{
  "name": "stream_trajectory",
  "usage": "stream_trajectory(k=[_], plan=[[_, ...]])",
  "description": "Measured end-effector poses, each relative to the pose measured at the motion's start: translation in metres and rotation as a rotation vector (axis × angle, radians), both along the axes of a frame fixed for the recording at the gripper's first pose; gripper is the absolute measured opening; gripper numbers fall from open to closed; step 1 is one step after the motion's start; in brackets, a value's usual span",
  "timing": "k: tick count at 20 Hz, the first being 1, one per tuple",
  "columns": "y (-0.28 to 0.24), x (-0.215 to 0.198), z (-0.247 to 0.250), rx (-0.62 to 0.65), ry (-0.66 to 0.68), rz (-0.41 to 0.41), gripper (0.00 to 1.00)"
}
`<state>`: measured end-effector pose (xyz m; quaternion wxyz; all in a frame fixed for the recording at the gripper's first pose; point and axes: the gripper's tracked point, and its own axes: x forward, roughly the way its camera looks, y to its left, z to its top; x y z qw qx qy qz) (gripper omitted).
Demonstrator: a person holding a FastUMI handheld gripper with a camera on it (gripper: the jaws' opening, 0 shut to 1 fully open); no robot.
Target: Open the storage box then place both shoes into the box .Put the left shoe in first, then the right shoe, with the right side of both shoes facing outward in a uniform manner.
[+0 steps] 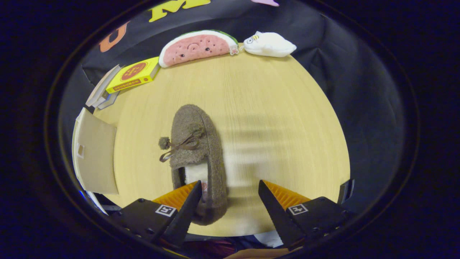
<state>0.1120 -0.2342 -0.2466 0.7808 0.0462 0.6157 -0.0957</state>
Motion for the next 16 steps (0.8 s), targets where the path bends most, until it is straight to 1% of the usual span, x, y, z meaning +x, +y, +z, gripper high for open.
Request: stream_trajectory(k=[3, 5, 6, 9, 10, 11, 12, 13, 16], plan=[[-0.006, 0.006, -0.011, -0.009, 0.055, -0.008, 0.89], [-0.002, 0.007, -0.010, -0.007, 0.067, 0.028, 0.82], [0.001, 0.006, -0.011, -0.003, 0.081, 0.044, 0.76], [0.014, 0.004, -0.020, 0.025, 0.132, 0.088, 0.34], [0.014, 0.004, -0.021, 0.012, 0.125, 0.099, 0.20], [0.013, 0.005, -0.017, 0.007, 0.126, 0.094, 0.11], [0.012, 0.005, -0.016, -0.002, 0.122, 0.076, 0.10], [0.013, 0.004, -0.017, -0.003, 0.122, 0.059, 0.01], [0.022, -0.001, -0.012, 0.019, 0.125, 0.038, 0.01]])
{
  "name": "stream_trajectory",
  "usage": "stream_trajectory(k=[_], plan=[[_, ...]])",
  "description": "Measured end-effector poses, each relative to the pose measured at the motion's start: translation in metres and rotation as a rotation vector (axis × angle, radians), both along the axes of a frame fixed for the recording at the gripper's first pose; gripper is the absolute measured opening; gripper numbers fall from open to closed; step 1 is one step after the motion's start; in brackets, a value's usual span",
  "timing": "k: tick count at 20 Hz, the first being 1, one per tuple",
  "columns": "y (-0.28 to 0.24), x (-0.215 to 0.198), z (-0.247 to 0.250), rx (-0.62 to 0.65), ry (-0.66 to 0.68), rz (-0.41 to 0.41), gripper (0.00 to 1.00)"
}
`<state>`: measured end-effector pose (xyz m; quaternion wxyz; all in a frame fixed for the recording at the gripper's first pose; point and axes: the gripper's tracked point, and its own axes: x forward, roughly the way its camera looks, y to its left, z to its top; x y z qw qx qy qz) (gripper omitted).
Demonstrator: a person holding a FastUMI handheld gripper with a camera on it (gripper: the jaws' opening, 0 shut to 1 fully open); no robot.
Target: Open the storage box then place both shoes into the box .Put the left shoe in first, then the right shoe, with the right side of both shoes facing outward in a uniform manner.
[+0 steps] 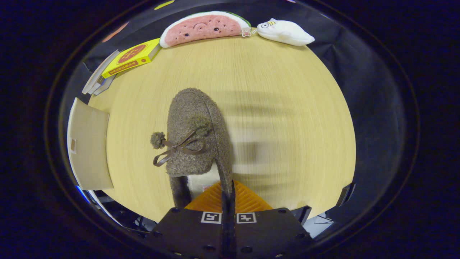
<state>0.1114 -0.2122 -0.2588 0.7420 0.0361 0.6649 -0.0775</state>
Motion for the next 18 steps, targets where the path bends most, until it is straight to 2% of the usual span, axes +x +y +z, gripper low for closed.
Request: stream_trajectory(k=[4, 7, 11, 15, 18], plan=[[0.012, -0.011, 0.015, 0.009, -0.008, 0.002, 0.01], [0.024, -0.014, 0.036, 0.012, -0.064, -0.008, 0.01], [0.054, -0.019, 0.064, 0.044, -0.115, -0.020, 0.01], [0.084, -0.019, 0.096, 0.065, -0.189, -0.067, 0.01], [0.119, -0.022, 0.116, 0.097, -0.226, -0.049, 0.01]])
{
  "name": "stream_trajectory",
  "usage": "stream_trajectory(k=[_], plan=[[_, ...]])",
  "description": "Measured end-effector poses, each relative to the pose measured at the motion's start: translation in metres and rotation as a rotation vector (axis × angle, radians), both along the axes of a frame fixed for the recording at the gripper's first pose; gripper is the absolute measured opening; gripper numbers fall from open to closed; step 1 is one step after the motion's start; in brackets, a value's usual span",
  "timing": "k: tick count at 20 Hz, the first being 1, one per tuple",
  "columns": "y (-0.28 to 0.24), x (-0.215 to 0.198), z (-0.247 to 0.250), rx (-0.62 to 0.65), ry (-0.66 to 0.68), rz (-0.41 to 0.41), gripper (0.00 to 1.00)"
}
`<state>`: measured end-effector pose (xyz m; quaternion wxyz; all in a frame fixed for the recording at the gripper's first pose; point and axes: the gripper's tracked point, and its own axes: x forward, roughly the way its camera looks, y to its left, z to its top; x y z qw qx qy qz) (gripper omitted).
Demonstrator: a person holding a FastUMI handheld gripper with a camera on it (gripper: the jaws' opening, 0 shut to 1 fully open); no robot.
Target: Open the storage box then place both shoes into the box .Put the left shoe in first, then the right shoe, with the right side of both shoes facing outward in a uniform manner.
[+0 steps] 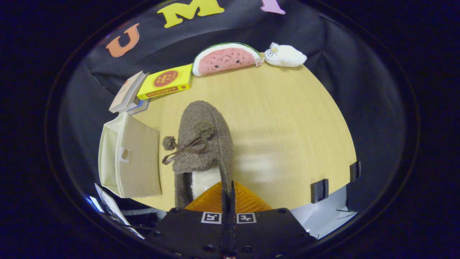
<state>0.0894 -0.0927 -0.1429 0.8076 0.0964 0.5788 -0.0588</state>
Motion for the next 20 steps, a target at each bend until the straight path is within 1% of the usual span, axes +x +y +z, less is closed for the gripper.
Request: stream_trajectory(k=[6, 9, 11, 14, 20], plan=[[0.070, 0.001, 0.031, 0.034, -0.041, 0.049, 0.01], [0.105, 0.002, 0.042, 0.046, -0.068, 0.061, 0.01], [0.130, 0.005, 0.047, 0.051, -0.079, 0.082, 0.01], [0.163, 0.011, 0.048, 0.046, -0.088, 0.097, 0.01], [0.244, 0.032, 0.064, 0.083, -0.155, 0.167, 0.01]])
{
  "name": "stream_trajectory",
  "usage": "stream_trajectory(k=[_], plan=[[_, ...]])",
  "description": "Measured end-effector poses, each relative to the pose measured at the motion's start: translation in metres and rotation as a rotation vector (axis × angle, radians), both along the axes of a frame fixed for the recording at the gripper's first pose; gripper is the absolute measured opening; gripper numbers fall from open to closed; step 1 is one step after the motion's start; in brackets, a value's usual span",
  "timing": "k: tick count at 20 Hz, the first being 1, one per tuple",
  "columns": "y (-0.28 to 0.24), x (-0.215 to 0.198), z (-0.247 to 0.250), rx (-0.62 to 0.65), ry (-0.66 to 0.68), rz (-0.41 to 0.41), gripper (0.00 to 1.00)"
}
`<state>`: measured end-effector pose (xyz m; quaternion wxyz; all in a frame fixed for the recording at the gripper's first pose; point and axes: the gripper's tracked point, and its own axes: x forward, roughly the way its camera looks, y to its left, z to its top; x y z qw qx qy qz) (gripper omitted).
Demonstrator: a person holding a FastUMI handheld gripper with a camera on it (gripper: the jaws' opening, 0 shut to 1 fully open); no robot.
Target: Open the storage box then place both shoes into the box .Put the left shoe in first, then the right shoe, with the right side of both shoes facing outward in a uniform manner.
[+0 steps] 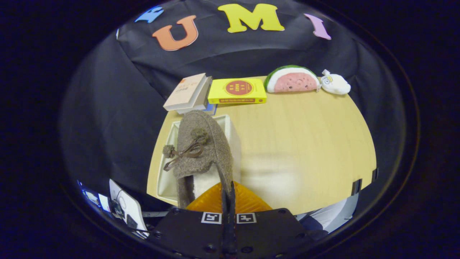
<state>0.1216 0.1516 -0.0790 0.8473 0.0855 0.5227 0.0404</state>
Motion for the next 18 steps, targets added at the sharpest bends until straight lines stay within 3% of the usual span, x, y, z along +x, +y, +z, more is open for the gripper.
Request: stream_trajectory(k=[6, 12, 18], plan=[[0.064, 0.021, -0.030, 0.056, 0.009, 0.045, 0.00], [0.062, 0.032, -0.085, 0.025, 0.065, -0.025, 0.01], [0.045, 0.033, -0.090, 0.016, -0.001, -0.099, 0.01]])
